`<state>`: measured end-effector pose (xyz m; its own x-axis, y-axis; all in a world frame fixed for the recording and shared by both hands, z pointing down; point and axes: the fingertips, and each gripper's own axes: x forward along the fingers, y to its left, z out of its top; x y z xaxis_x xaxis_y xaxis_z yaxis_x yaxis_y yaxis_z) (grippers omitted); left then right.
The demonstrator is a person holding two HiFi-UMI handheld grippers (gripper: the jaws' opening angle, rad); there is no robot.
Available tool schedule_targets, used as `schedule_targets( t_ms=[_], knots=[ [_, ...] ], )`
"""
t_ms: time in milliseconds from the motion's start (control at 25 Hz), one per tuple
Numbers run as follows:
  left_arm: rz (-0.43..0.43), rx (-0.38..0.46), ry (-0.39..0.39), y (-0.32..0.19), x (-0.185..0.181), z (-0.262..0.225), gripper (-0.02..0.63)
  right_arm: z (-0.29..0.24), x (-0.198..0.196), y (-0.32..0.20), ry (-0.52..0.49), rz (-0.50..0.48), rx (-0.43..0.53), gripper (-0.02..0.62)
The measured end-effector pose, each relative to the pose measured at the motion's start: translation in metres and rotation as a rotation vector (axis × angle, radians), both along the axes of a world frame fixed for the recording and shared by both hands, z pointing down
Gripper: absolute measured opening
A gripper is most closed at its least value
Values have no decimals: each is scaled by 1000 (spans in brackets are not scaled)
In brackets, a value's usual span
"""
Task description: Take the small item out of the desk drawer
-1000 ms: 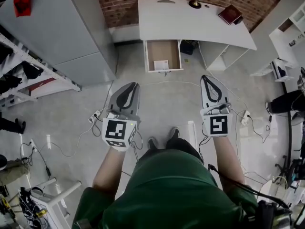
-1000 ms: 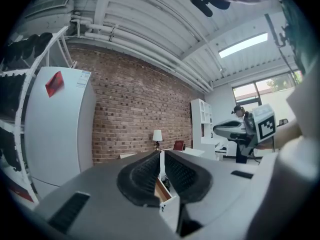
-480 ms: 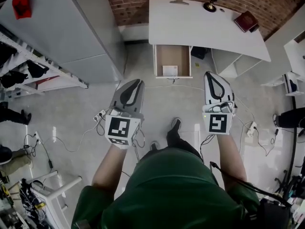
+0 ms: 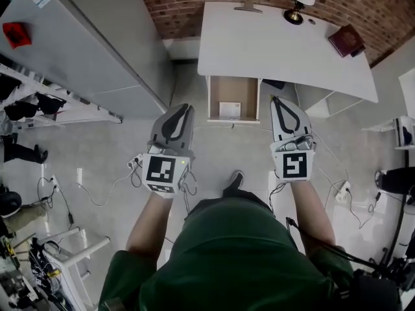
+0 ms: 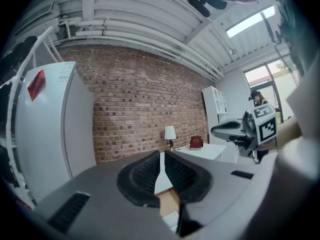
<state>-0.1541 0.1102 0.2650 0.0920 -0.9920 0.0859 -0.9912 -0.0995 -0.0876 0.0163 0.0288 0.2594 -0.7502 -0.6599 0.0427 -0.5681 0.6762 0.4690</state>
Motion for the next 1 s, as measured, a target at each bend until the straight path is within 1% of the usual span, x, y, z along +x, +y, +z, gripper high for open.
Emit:
schedule_targets(
  t_ms=[320,440,560,640,720,880,1000],
  knots=[
    [3,-45,-14,-56,34,12,28,24,10,-44,-53,-105,-122,3],
    [14,-76,-25,-68,40,22,28,33,8,-51,-70,-146,-172,3],
    [26,-97,-32,-80,43,29,28,38,9,-57,-81,-156,-204,3],
    [32,-109,-31,-88,44,35,28,43,12,-64,-80,-148,-205,3],
    [44,-129,-31,-96,46,44,28,50,16,-72,-72,-121,-216,3],
    [87,-177,-30,-110,42,69,28,62,31,-95,-89,-3,-253,3],
    [129,-209,-35,-125,36,88,28,71,37,-102,-76,48,-277,3]
  ],
)
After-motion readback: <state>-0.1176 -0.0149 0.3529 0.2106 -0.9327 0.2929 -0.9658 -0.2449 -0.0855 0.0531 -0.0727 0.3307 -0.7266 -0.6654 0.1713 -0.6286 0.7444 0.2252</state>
